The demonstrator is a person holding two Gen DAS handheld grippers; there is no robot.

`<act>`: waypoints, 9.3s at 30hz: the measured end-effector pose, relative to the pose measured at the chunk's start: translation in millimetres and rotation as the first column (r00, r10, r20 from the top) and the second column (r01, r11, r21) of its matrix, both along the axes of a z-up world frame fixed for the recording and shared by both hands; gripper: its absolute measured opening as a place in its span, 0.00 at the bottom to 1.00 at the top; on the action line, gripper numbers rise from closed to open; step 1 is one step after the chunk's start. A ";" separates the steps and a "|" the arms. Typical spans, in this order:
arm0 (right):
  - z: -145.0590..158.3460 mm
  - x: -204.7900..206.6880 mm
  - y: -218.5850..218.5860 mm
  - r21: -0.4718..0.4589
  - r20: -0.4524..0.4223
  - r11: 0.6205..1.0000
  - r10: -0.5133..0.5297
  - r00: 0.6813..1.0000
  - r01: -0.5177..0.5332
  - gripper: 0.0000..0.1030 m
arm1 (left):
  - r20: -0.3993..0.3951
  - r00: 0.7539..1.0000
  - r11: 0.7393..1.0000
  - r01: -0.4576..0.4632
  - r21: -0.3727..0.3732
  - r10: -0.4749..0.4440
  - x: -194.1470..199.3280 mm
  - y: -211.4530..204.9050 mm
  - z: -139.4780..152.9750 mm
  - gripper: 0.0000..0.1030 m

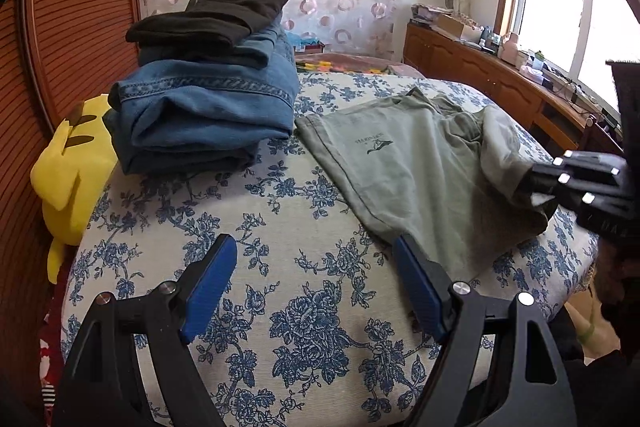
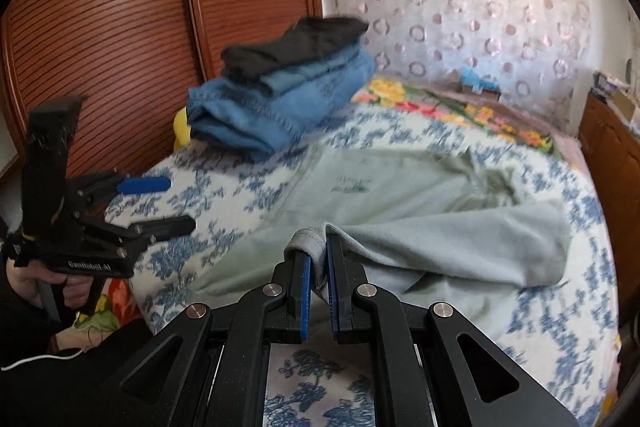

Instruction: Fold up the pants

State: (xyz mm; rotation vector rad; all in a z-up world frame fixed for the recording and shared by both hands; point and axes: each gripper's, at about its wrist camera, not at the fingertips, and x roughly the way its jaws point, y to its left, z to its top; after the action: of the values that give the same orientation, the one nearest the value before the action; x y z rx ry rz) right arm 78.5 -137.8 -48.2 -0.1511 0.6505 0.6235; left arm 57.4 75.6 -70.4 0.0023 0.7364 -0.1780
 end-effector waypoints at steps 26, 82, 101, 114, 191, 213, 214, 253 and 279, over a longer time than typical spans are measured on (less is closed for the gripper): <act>-18.2 -3.2 -88.3 -0.015 -0.032 0.971 -0.237 0.971 0.237 0.37 | -0.015 0.995 0.995 0.098 0.008 -0.098 46.1 -44.1 -7.2 0.75; 5.9 -68.4 -143.6 0.027 0.031 0.936 -0.353 0.935 0.352 0.42 | -0.064 0.946 0.948 0.314 -0.045 -0.317 33.5 -114.9 -5.3 0.57; -9.6 -1.3 -139.0 -0.035 0.007 0.925 -0.379 0.925 0.379 0.42 | -0.127 0.901 0.910 0.409 -0.071 -0.415 24.7 -149.6 -21.1 0.24; -11.2 59.1 -132.9 -0.094 -0.062 0.952 -0.299 0.952 0.292 0.42 | -0.128 0.904 0.913 0.399 -0.087 -0.408 28.7 -147.4 -24.2 0.24; -9.0 57.6 -45.6 -0.086 -0.045 0.981 -0.178 0.983 0.174 0.40 | -0.055 0.978 0.977 0.196 -0.084 -0.201 52.1 -53.9 -4.8 0.64; -16.9 64.8 -37.6 -0.170 -0.042 0.961 -0.230 0.972 0.220 0.54 | -0.122 0.951 0.958 0.287 0.017 -0.283 161.9 -110.8 0.8 0.42; -17.0 64.3 -37.6 -0.173 -0.039 0.960 -0.231 0.972 0.221 0.54 | -0.130 0.951 0.958 0.285 0.030 -0.279 166.6 -113.9 -2.2 0.42; -17.5 61.5 -38.9 -0.194 -0.015 0.953 -0.240 0.971 0.233 0.54 | -0.025 0.993 0.987 0.116 0.113 -0.114 171.5 -46.2 23.3 0.05; -11.7 57.9 -43.1 -0.168 0.002 0.955 -0.249 0.968 0.246 0.54 | -0.029 0.982 0.982 0.186 0.045 -0.185 93.3 -59.5 2.7 0.71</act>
State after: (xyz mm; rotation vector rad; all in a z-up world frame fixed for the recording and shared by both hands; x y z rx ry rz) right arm 136.4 -180.9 -59.9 -0.2158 0.7278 0.3286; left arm 150.7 16.2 -67.7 0.1146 0.7652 -0.3387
